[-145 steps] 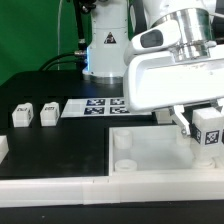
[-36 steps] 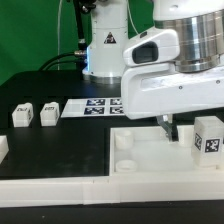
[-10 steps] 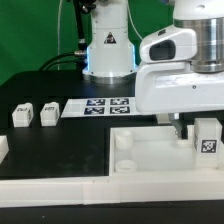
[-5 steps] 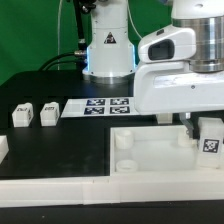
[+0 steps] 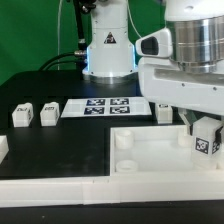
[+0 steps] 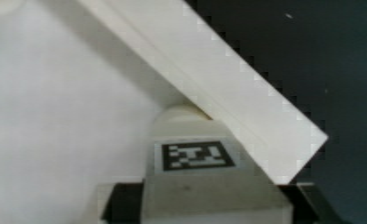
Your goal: Assemble one leg
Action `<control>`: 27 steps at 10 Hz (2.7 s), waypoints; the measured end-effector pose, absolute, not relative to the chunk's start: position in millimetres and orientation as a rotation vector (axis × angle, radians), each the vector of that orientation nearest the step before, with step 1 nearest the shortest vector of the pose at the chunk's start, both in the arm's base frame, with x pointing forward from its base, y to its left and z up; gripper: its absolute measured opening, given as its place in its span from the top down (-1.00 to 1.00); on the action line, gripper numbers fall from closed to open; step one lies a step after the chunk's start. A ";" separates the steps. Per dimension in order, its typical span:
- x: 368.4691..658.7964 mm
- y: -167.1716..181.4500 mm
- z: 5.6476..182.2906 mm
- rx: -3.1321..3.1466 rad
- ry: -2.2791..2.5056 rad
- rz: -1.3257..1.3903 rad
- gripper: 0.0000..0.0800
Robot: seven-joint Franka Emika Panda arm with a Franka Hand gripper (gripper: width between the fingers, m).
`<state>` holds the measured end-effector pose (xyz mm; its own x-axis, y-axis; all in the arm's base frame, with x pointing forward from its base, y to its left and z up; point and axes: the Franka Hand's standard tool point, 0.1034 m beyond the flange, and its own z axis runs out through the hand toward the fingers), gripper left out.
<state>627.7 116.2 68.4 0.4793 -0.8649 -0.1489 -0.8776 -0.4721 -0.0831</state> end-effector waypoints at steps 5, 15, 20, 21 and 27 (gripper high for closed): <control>627.5 116.0 66.8 -2.036 2.132 0.260 0.05; 621.8 116.3 64.4 -2.894 0.815 0.068 -0.62; 626.7 116.3 65.5 -3.024 0.371 -0.021 -0.31; 626.6 116.8 65.4 -3.016 0.413 -0.018 0.03; 629.2 116.8 65.1 -2.600 1.539 0.162 0.27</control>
Offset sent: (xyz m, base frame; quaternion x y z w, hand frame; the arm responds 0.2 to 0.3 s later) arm 0.0000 -0.0013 -0.0005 0.0090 0.0060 0.3044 0.9525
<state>629.2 116.8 65.1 0.4786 -0.8651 -0.1503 -0.8774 -0.4776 -0.0451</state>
